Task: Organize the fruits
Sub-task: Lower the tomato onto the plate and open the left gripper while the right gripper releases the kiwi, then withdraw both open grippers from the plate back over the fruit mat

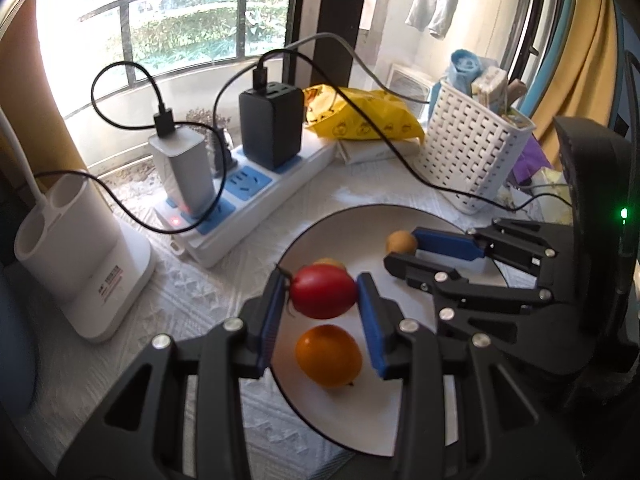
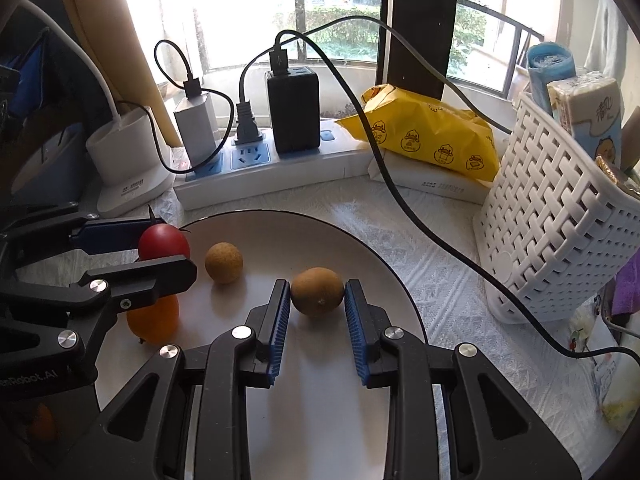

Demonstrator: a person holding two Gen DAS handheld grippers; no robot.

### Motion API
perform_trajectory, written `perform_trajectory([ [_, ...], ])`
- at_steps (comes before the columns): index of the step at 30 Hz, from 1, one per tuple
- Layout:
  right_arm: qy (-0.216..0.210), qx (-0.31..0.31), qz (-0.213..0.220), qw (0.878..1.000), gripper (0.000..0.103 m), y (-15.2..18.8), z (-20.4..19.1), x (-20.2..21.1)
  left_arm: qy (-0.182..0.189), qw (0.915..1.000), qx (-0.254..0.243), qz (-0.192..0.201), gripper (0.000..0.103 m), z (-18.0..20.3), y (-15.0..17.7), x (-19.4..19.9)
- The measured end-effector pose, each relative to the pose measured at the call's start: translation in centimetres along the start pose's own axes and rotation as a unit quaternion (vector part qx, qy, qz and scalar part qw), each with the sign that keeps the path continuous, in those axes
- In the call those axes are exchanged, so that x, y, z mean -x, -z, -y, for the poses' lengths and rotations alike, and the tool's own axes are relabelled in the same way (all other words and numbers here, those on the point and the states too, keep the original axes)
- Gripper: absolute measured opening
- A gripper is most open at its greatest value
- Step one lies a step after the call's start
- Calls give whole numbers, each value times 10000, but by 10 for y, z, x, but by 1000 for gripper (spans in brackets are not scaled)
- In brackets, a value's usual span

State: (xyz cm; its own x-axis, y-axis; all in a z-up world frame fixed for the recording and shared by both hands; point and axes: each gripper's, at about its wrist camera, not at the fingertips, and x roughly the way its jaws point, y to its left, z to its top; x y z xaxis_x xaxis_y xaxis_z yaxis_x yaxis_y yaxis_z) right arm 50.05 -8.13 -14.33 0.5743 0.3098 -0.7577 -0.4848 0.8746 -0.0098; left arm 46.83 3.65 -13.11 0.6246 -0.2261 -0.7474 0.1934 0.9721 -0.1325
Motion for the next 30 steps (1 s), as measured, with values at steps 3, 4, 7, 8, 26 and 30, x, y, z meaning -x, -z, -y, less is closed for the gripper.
perform_trajectory([
  [3, -17, -6, -5, 10000, 40, 1, -1, 0, 9, 10000, 23, 50, 47, -1, 0, 3],
  [4, -22, -3, 2, 10000, 40, 0, -1, 0, 5, 10000, 16, 57, 47, -1, 0, 5],
  [7, -17, 10, 15, 10000, 40, 1, -1, 2, -1, 10000, 6, 54, 47, -1, 0, 5],
  [8, -15, 14, 19, 10000, 40, 1, -1, 2, -1, 10000, 2, 53, 47, -1, 0, 5],
  [26, 83, 75, 235, 9997, 40, -1, -9, 30, -159, 9991, 3, 392, 47, 5, -1, 55],
  [30, 113, 100, 355, 9993, 40, -5, -14, 47, -219, 9984, -24, 529, 47, 9, -1, 76],
])
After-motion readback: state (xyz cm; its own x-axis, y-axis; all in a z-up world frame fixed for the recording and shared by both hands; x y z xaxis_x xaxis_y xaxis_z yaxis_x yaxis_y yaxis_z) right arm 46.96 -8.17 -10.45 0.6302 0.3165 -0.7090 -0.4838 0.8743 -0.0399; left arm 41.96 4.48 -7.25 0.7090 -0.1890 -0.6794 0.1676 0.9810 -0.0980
